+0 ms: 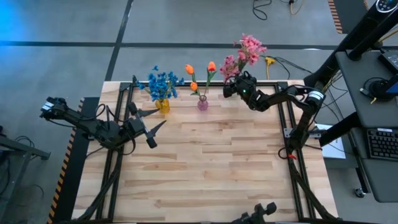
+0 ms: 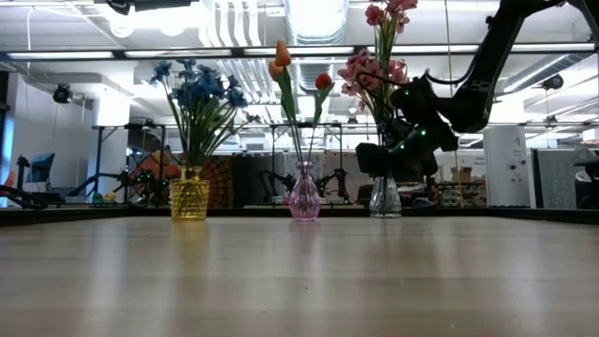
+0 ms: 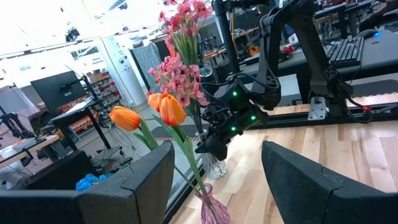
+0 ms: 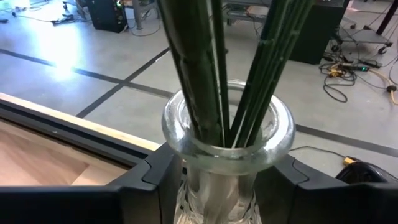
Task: Sort flowers into vase by color
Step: Adjust the transparent vase
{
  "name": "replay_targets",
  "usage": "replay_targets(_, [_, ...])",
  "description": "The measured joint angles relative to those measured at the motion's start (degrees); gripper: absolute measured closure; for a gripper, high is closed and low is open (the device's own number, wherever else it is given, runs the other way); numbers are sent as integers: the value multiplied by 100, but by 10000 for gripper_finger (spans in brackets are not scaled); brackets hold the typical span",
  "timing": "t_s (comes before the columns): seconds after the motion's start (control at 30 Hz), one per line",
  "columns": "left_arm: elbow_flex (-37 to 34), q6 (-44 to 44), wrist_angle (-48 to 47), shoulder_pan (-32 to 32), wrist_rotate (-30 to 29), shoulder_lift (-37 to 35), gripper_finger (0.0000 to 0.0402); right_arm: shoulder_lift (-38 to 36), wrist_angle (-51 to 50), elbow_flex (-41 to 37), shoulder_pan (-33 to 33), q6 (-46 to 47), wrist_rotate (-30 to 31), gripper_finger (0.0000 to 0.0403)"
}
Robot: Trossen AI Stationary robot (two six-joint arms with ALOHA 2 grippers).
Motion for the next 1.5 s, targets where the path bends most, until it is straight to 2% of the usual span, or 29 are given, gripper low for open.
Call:
replay_targets(0.8, [0,0,2,0,0,0,177,-124,-281,-53,334,84,47,249])
replay_targets(1.2, [0,0,7,0,-1,0,177,-611,-1150,-122,363,209,-9,246])
replay_targets(1.5, [0,0,9,0,0,2,177,-724,-1219,-184,531,255,4,244])
